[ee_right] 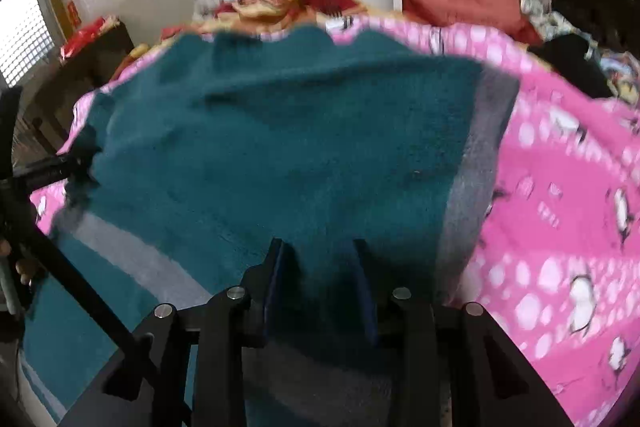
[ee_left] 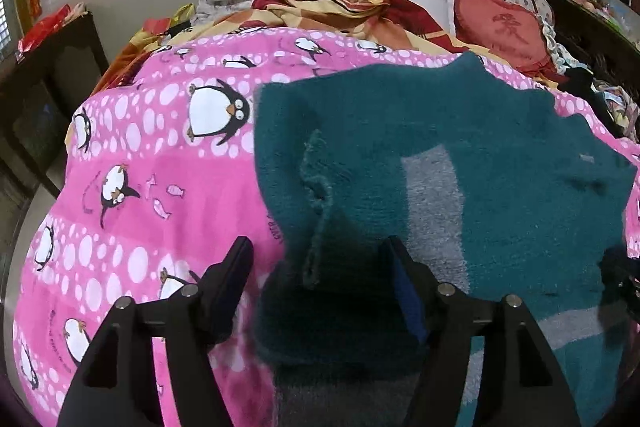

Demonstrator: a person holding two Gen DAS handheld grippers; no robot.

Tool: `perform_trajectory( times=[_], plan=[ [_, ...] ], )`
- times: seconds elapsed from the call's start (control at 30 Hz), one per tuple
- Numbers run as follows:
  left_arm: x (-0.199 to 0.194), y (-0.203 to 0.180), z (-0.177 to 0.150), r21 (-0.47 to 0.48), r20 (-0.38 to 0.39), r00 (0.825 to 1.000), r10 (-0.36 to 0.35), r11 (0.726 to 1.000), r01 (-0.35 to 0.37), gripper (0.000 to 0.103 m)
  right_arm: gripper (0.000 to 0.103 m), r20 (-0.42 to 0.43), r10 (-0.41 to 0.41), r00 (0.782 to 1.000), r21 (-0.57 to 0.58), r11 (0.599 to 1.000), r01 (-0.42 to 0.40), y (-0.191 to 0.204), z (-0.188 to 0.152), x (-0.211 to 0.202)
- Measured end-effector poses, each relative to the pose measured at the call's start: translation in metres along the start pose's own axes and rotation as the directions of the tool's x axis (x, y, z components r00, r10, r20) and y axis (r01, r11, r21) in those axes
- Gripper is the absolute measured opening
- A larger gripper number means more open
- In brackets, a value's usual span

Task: Fold small clothes

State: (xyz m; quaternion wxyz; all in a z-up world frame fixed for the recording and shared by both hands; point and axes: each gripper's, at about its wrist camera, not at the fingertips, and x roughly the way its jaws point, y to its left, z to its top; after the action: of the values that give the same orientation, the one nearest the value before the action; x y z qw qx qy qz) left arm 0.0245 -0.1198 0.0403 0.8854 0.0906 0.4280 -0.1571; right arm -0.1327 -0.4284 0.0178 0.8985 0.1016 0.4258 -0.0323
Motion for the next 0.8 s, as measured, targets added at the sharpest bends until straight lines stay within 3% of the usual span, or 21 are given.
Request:
perform_trajectory(
  times=[0.2, 0.33, 0.57, 0.63, 0.8],
  plan=[
    [-0.028, 0.005, 0.01, 0.003, 0.083, 0.996, 0.024, 1.0, -0.024, 0.068, 0.036, 0.109, 0.062, 0.992, 0.002, 0.998, -0.063, 0.003, 0.017, -0.034],
    [-0.025, 0.004, 0.019, -0.005, 0.085, 0.996, 0.032, 0.999, -0.032, 0.068, 0.036, 0.159, 0.06, 0.985, -0.008, 0.998, -0.06, 0.015, 0.04, -0.031],
    [0.008, 0.002, 0.022, -0.001, 0.034, 0.997, 0.067, 0.998, -0.067, 0.068, 0.036, 0.093, -0.052, 0.994, -0.056, 0.997, 0.057, 0.023, 0.08, 0.026],
    [0.014, 0.004, 0.021, -0.013, 0.029, 0.997, 0.069, 0.998, -0.068, 0.072, 0.036, 0.13, -0.057, 0.99, -0.063, 0.996, 0.065, 0.025, 0.086, 0.025],
    [0.01, 0.007, 0.021, -0.026, 0.034, 0.997, 0.067, 0.997, -0.066, 0.074, 0.036, 0.122, -0.062, 0.991, -0.074, 0.995, 0.072, 0.028, 0.088, 0.015]
  ],
)
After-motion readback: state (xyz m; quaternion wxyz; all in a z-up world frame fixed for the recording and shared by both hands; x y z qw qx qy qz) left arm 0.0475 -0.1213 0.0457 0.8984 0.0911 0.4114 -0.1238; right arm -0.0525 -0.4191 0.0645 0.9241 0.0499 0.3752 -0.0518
